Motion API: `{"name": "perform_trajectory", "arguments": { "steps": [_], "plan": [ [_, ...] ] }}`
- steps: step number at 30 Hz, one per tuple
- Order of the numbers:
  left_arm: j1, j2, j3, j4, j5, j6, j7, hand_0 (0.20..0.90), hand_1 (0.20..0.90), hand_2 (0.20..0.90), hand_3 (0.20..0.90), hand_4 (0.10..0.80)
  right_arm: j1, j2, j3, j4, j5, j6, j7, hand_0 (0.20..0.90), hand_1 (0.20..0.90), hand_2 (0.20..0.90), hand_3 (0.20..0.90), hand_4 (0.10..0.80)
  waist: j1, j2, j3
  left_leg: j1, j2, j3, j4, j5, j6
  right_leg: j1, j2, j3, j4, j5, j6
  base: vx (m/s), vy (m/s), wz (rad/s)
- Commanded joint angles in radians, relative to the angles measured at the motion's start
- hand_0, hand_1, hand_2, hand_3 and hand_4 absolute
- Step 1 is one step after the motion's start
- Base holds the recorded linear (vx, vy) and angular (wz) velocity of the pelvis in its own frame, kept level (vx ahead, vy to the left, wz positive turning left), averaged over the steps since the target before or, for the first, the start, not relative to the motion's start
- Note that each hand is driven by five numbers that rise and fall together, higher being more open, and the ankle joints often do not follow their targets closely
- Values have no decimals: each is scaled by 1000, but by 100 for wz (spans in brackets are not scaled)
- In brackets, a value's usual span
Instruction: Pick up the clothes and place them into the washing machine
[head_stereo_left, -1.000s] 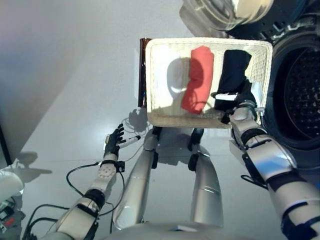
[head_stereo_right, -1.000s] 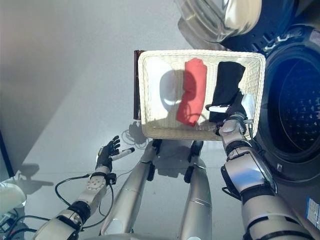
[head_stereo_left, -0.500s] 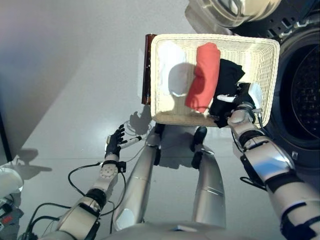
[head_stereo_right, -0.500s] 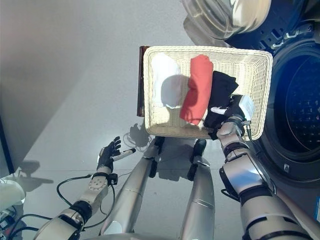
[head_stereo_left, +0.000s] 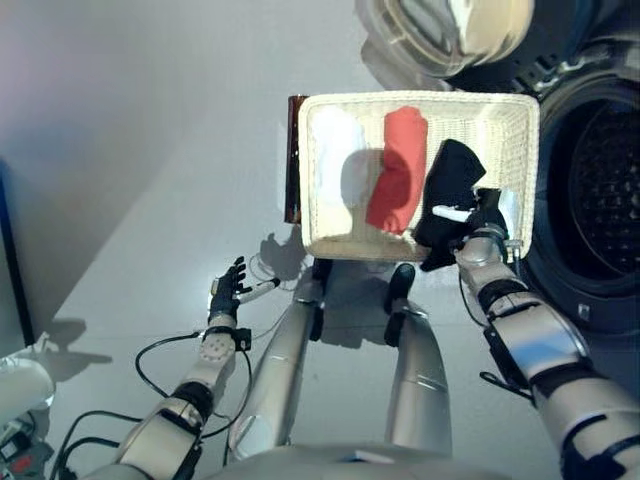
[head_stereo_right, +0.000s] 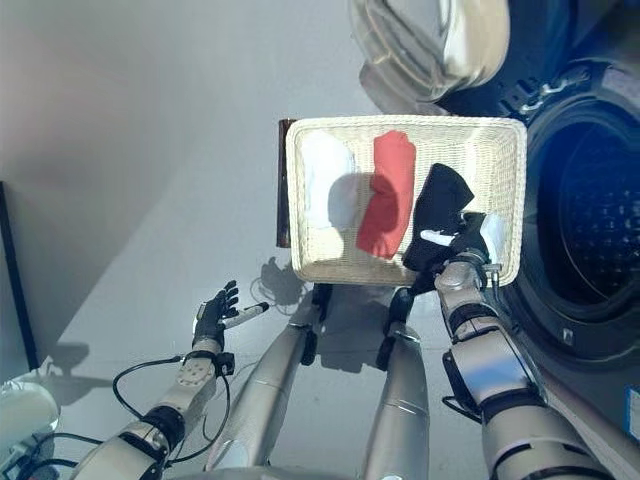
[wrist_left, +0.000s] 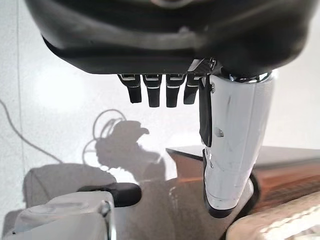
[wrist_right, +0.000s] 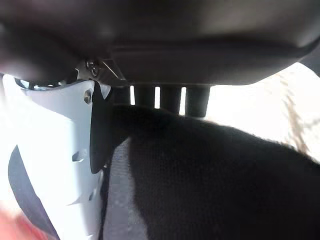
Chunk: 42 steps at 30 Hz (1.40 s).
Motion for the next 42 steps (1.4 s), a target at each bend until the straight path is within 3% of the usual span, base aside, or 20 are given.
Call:
{"name": "perform_trajectory", "arguments": {
  "steps": [1, 7, 9, 16, 23, 31, 37, 40, 42],
  "plan": [
    [53, 25, 72, 28, -36, -54, -2, 900, 900, 900, 900, 800, 33, -91, -62, -32, 198, -104, 1, 200, 200, 200, 200, 300, -20, 19, -26, 17, 22, -16, -40, -18, -85, 132, 8, 3, -161, 57, 6, 43, 9, -31],
    [103, 20, 63, -5, -51, -52, -37, 900, 900, 900, 900, 800, 77, -29, -192, -75, 501, -174, 97, 200, 200, 200, 200, 300, -29, 27, -42, 115, 31, 0, -127, 5, -89, 231, 8, 17, -282, 100, 18, 51, 1, -29],
    [124, 17, 56, -17, -62, -49, -55, 900, 900, 900, 900, 800, 98, 32, -266, -127, 694, -212, 160, 200, 200, 200, 200, 300, -32, 40, -52, 149, 34, 8, -162, 15, -90, 267, 7, 31, -330, 117, 20, 47, 16, -25],
    [168, -13, 15, -21, -88, -35, -99, 900, 900, 900, 900, 800, 62, 94, -377, -166, 942, -262, 275, 200, 200, 200, 200, 300, -2, 77, -68, 184, 31, 40, -192, 15, -85, 289, 1, 65, -389, 150, 28, 33, 52, -27],
    [180, -20, -11, -45, -102, -35, -107, 900, 900, 900, 900, 800, -71, 45, -453, -214, 1016, -341, 270, 200, 200, 200, 200, 300, 19, 141, -70, 186, 25, 52, -176, -1, -81, 240, 13, 63, -292, 104, 33, 16, 34, -12],
    [188, -12, -10, -52, -105, -35, -106, 900, 900, 900, 900, 800, -170, -31, -471, -226, 1015, -395, 233, 200, 200, 200, 200, 300, 18, 192, -57, 101, 21, 48, -40, -49, -86, 140, 3, 43, -131, 41, 33, -10, -11, 5],
    [196, -16, 4, -25, -111, -32, -101, 900, 900, 900, 900, 800, -204, -57, -464, -219, 1008, -412, 219, 200, 200, 200, 200, 300, 12, 203, -49, 40, 21, 54, 66, -96, -66, 67, 14, 64, -26, 7, 17, 15, 23, 8],
    [196, -2, 10, -46, -117, -42, -106, 900, 900, 900, 900, 800, -250, -108, -451, -226, 999, -430, 217, 200, 200, 200, 200, 300, 25, 198, -39, 15, 1, -6, 90, -123, -62, 39, 25, 87, 9, -29, 8, 71, -13, -20],
    [192, 9, 7, -67, -116, -51, -104, 900, 900, 900, 900, 800, -297, -173, -430, -245, 971, -447, 195, 200, 200, 200, 200, 300, 17, 202, -37, -4, -2, -11, 101, -121, -65, 22, 20, 87, 23, -34, 0, -31, -43, -6]
  ]
}}
